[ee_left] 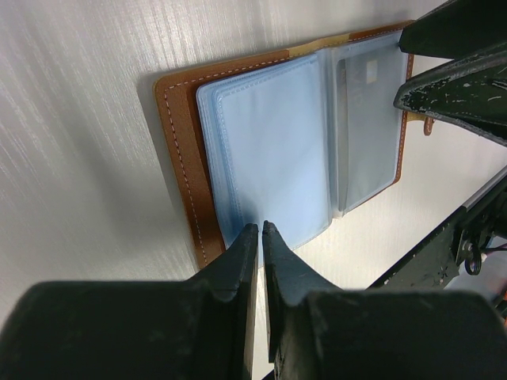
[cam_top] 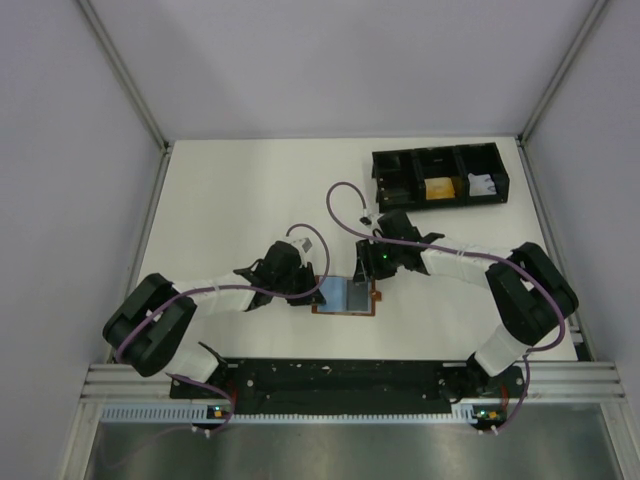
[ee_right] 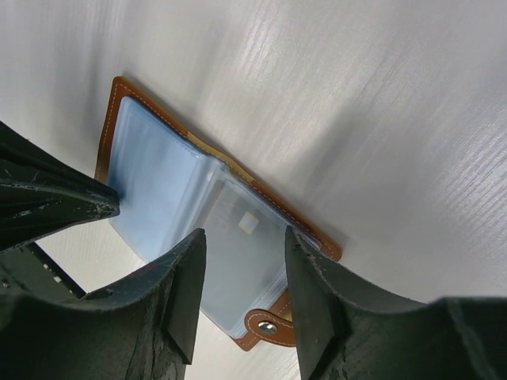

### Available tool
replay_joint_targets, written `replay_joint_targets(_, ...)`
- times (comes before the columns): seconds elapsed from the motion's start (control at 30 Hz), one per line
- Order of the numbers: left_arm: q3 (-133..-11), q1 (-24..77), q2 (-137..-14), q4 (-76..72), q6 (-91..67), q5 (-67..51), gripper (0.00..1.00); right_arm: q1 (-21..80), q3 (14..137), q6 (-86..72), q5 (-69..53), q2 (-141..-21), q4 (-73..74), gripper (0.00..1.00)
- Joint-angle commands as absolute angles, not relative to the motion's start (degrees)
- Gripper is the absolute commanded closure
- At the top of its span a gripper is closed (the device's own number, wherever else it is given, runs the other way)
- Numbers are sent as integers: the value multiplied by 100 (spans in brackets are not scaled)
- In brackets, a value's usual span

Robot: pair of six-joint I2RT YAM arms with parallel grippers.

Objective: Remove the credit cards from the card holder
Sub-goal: Remove the credit card from the card holder.

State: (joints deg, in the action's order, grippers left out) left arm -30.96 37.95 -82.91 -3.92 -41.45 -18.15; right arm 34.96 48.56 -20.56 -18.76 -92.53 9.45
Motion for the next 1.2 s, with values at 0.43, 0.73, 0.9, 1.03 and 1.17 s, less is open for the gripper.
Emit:
replay_joint_targets(0.43,-2997,3823,-8376,-396,-4060,-1767,89,3463,5133,-1749,-1432,-9220,1046,51)
replay_joint_targets(0.73,-2997,3814,-8385,-387,-4052,-1767,89,3463,5124,-1723,-1801,-9264,1037,54)
replay_joint_targets(0.9,-3015,3814,-8394,-387,-4043,-1775,89,3463,5168,-1696,-1933,-9264,1011,55)
replay_joint_targets(1.03,-3015,3814,-8394,-387,-4043,-1767,89,3472,5212,-1679,-2021,-9264,1011,56)
replay_joint_targets(1.17,-3015,3823,-8394,-387,-4052,-1775,89,3463,5221,-1687,-2100,-9246,1037,58)
